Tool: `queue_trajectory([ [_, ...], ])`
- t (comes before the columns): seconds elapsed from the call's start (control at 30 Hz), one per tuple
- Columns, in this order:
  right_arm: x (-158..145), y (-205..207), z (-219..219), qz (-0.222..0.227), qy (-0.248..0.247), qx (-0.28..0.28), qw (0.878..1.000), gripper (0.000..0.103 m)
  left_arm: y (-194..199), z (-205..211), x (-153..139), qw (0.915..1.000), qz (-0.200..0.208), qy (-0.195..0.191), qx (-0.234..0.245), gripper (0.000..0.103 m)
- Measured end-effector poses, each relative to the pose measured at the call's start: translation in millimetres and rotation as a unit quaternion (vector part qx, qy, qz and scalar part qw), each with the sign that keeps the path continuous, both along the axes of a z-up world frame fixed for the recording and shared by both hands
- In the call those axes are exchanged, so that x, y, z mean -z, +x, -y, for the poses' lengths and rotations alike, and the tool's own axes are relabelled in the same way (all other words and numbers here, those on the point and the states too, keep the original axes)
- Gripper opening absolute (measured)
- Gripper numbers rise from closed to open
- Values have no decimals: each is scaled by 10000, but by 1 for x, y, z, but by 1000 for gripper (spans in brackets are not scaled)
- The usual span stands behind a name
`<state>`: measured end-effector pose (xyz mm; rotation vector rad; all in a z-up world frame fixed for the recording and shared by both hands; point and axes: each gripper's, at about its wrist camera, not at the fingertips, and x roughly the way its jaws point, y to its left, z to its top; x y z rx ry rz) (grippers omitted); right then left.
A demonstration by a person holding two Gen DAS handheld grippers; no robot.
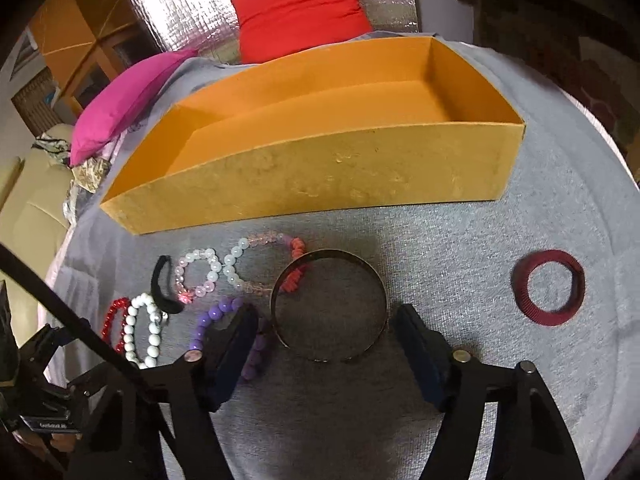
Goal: Organize jewelry
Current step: 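Grasp the red beaded bracelet with the left tool while the right tool grasps the silver bangle, then carry both bracelets into the orange box and open both tools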
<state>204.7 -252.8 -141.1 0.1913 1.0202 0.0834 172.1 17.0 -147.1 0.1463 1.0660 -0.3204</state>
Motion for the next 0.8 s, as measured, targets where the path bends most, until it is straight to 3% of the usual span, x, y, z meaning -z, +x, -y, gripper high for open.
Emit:
queue_trajectory([
  [0.03, 0, -1, 0, 29, -48, -15, 10000, 64, 0, 1, 0, 10000, 36, 15, 12, 86],
  [0.13, 0, -1, -2, 99, -118, -49, 9999, 64, 2, 3, 0, 10000, 89, 39, -25, 78],
  [0.2, 0, -1, -4, 142, -236, -101, 9996, 64, 8, 3, -2, 9999, 133, -13, -103, 64],
  [0.33, -1, -1, -8, 216, -351, -159, 9990, 63, 19, -4, -3, 9994, 153, -100, -281, 47],
  [0.5, -1, -10, -4, 428, -317, -301, 9981, 63, 25, -18, -6, 9983, 170, -192, -521, 11],
  [0.8, 0, -35, -8, 775, -209, -49, 9968, 63, 21, -15, -18, 9974, 320, -477, -442, 10],
])
